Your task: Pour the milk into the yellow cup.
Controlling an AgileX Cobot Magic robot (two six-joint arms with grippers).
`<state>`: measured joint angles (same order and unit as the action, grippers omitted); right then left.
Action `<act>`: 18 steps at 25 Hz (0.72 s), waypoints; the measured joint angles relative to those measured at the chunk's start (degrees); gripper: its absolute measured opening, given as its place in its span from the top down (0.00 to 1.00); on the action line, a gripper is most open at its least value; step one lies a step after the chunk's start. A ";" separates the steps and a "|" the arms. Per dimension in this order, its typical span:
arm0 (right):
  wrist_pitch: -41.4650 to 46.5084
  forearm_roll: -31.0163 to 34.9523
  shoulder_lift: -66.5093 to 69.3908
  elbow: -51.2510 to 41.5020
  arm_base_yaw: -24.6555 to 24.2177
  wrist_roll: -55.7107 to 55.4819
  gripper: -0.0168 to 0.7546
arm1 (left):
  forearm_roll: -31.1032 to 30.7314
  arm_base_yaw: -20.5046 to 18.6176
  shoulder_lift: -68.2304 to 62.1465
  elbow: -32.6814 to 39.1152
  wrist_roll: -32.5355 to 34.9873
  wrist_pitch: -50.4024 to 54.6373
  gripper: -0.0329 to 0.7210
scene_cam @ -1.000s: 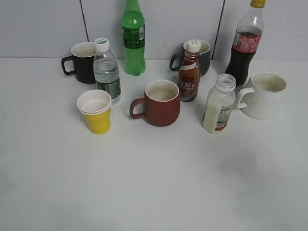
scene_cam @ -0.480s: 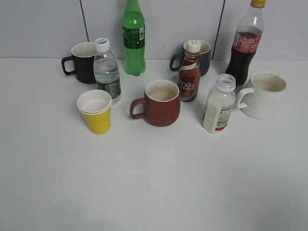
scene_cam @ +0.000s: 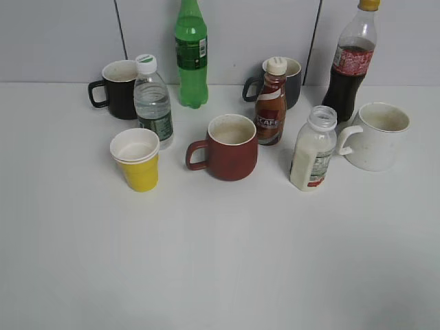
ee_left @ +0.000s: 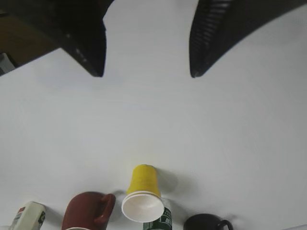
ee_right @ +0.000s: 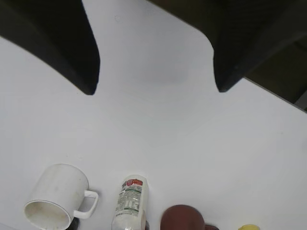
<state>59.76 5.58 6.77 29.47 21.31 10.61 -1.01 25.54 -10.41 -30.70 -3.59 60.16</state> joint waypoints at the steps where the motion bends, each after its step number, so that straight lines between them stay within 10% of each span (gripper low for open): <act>1: 0.00 0.00 0.00 0.00 0.00 0.00 0.26 | 0.00 0.00 0.00 0.00 0.00 0.00 0.40; 14: -0.07 0.00 0.00 0.00 -0.56 0.05 0.26 | 0.02 -0.26 0.28 0.00 0.05 0.00 0.40; 18: -0.13 0.07 -0.30 0.00 -7.35 0.05 0.26 | 0.02 -7.68 0.55 0.00 0.10 0.00 0.41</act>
<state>59.63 5.65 6.47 29.47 13.95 10.67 -0.99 17.86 -9.85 -30.70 -3.49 60.16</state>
